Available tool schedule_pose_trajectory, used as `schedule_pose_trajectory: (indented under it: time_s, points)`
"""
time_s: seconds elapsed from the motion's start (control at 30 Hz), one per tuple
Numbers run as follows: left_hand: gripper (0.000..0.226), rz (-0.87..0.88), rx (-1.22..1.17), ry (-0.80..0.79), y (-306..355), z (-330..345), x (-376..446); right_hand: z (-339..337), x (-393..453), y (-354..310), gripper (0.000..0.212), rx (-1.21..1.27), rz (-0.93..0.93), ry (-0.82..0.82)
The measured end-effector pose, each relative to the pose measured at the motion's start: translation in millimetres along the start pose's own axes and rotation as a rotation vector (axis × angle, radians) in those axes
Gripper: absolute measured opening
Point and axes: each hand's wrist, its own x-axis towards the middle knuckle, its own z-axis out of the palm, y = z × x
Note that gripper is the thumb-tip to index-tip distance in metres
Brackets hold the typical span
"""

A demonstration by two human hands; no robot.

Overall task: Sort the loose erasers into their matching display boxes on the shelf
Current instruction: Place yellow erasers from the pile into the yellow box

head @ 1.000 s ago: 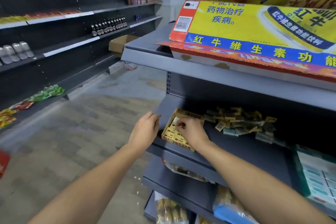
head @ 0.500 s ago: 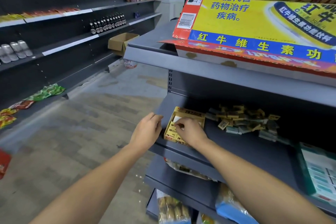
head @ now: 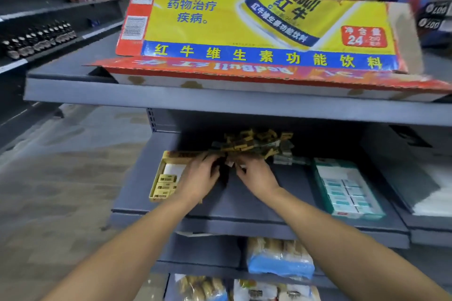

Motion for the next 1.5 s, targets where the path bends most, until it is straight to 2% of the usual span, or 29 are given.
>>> schedule_pose_trajectory:
  time_s: [0.23, 0.4, 0.63, 0.73, 0.87, 0.93, 1.27, 1.43, 1.5]
  points:
    - [0.033, -0.062, 0.005, -0.058, 3.6, 12.0, 12.7, -2.5, 11.8, 13.1, 0.037, -0.156, -0.053, -0.025]
    - [0.031, -0.065, 0.029, -0.067, -8.2, 2.1, 15.5, 16.2, 29.2, 12.1, 0.044, -0.269, -0.104, -0.122]
    - [0.027, -0.076, 0.07, -0.084, -12.7, 3.1, 20.2, 12.1, 34.4, 18.7, 0.043, -0.269, -0.153, -0.14]
    - [0.029, -0.059, 0.052, -0.098, -2.4, 9.0, 24.2, -0.5, 23.5, 27.0, 0.039, -0.198, -0.17, -0.051]
    - [0.042, -0.01, -0.013, -0.147, 20.3, 21.9, 30.0, -21.8, -3.7, 31.9, 0.033, -0.067, -0.2, 0.121]
    - [0.039, 0.015, -0.023, -0.156, 33.7, 30.3, 32.7, -30.6, -15.2, 31.8, 0.031, -0.022, -0.217, 0.165]
    - [0.029, 0.106, -0.145, -0.165, 61.8, 49.6, 33.4, -52.0, -41.7, 55.0, 0.031, -0.034, -0.173, 0.205]
    - [0.046, 0.095, -0.187, -0.186, 65.1, 47.7, 30.7, -55.7, -38.6, 57.8, 0.031, 0.175, -0.028, 0.18]
    - [0.045, 0.11, -0.183, -0.162, 67.1, 46.0, 29.9, -54.6, -36.6, 57.2, 0.028, 0.205, -0.011, 0.155]
